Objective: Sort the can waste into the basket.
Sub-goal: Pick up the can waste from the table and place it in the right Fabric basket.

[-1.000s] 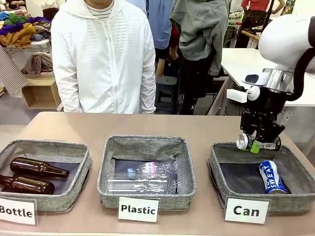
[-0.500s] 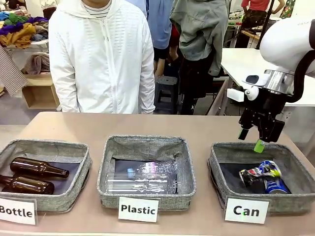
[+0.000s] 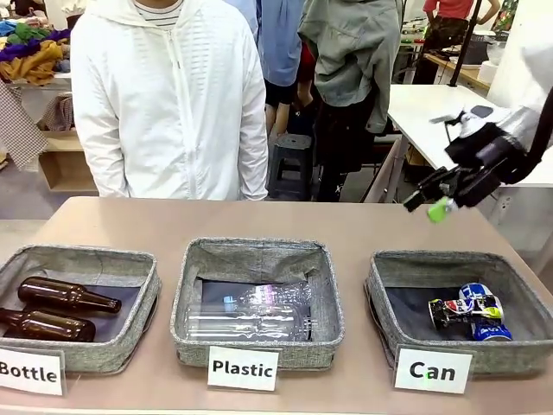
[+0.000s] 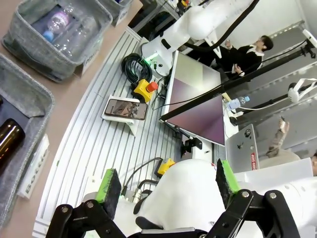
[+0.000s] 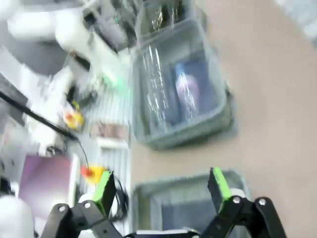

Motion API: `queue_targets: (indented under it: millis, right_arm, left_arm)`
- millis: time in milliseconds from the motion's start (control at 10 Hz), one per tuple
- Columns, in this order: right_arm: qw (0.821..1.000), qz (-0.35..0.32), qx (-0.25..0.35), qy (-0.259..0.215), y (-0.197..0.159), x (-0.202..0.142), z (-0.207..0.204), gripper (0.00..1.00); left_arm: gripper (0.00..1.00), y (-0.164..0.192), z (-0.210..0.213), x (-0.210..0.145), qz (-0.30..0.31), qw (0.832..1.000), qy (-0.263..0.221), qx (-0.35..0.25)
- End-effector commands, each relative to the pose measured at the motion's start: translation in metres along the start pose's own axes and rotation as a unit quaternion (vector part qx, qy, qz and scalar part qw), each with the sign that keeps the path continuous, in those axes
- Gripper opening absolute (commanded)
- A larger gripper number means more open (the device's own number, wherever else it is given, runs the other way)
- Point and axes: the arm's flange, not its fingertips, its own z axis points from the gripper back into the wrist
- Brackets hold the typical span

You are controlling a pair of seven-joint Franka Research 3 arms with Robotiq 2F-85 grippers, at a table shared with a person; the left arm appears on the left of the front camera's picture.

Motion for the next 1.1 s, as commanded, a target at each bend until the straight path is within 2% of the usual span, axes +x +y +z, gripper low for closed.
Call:
queue_targets:
  millis: [0,100,200,1000]
  right_arm:
    - [0.901,-0.119,0.011,-0.418,-0.0128,-0.0134,0.0074,1.0]
    - [0.895,-0.119,-0.002,-0.43,-0.0104,-0.0201,0.0077,1.0]
    - [0.997,-0.028,0.019,-0.075,-0.0073,-0.0109,0.0115,1.0]
    - [0.997,-0.028,0.019,-0.075,-0.0073,-0.0109,0.0115,1.0]
  left_arm:
    - [1.0,-0.0018,0.0007,0.0026,0.0,1.0,-0.009,-0.003]
    - [1.0,-0.0018,0.0007,0.0026,0.0,1.0,-0.009,-0.003]
    - [1.0,-0.0018,0.0007,0.0026,0.0,1.0,-0.009,-0.003]
    - [1.0,-0.0018,0.0007,0.0026,0.0,1.0,-0.009,-0.003]
